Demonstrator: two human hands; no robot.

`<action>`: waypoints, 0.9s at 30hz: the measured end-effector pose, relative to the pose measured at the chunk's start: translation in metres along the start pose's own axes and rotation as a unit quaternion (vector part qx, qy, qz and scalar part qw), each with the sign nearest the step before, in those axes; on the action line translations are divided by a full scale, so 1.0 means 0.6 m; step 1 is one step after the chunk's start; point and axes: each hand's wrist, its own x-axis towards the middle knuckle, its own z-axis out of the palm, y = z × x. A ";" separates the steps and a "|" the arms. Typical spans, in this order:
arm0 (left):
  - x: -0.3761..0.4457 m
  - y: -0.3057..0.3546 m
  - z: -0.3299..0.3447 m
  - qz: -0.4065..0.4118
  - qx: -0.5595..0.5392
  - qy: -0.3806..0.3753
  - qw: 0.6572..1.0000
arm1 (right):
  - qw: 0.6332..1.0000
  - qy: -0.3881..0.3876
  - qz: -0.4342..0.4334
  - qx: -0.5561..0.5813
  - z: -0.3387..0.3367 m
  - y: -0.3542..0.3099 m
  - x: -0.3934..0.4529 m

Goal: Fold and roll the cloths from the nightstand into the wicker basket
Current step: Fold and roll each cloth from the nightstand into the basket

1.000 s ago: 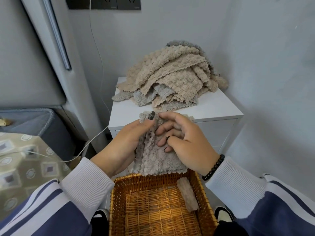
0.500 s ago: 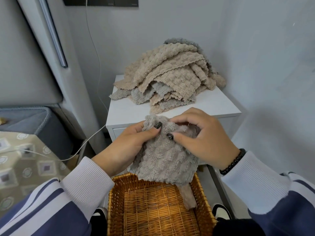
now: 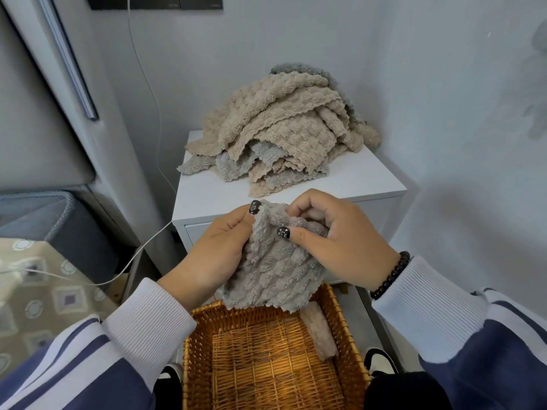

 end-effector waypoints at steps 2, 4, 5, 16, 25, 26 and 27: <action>-0.004 0.004 0.003 -0.002 -0.019 -0.025 0.999 | 0.999 0.018 0.007 -0.025 0.003 0.006 0.003; -0.005 0.003 0.003 0.013 -0.018 -0.069 0.997 | 0.999 0.035 0.022 -0.024 0.006 0.006 0.005; -0.005 0.002 0.003 0.026 -0.015 -0.079 0.996 | 0.999 0.042 0.027 -0.022 0.007 0.006 0.006; -0.004 0.009 -0.036 0.022 -0.009 -0.058 0.998 | 0.974 -0.166 0.094 -0.124 -0.011 0.011 0.011; -0.004 0.017 -0.037 -0.006 -0.156 0.016 0.988 | 0.984 -0.002 0.132 -0.122 -0.015 0.012 0.017; -0.003 0.018 -0.036 -0.008 -0.174 0.025 0.984 | 0.987 0.008 0.155 -0.048 -0.015 0.010 0.017; -0.004 0.019 -0.034 -0.012 -0.190 0.030 0.981 | 0.982 0.011 0.184 0.045 -0.012 0.007 0.016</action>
